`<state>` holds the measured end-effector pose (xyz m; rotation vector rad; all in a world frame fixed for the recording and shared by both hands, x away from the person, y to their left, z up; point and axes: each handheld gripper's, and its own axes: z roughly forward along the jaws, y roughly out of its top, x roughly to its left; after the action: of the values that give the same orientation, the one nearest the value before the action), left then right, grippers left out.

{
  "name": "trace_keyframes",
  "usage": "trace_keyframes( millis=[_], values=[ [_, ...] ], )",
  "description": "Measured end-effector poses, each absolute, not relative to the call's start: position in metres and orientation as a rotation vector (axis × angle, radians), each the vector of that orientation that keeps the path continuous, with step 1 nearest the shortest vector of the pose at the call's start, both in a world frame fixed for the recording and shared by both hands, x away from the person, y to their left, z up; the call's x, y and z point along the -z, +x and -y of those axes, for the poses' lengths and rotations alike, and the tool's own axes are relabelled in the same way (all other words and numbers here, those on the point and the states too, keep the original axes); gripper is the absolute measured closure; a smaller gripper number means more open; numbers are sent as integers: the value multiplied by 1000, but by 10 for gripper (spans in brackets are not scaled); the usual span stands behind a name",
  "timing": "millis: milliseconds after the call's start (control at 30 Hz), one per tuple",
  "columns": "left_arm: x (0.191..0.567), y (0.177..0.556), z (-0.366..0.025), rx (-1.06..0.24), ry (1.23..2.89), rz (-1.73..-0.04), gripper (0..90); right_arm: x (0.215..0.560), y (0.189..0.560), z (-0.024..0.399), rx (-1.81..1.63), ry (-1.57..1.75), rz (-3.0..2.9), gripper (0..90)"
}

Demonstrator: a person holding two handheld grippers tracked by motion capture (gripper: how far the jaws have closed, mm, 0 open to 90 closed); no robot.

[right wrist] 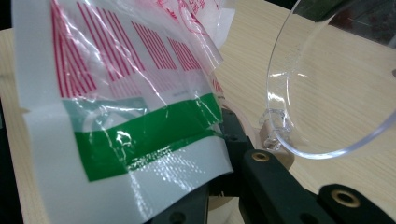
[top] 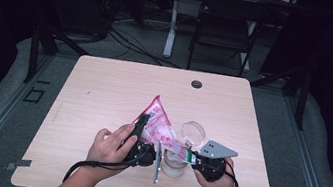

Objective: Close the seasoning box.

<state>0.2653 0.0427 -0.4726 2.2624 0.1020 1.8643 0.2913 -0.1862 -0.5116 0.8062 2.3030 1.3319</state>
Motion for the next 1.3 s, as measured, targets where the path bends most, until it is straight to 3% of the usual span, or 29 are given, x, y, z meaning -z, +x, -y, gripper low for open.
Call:
trace_keyframes(
  millis=[967,1300],
  values=[
    [474,267,-41,-1853,2290,-105,634,513,292,188,-1340,816,-2297,898],
    [476,269,-40,-1842,2306,-119,645,510,289,188,-1385,796,-2264,787]
  ],
)
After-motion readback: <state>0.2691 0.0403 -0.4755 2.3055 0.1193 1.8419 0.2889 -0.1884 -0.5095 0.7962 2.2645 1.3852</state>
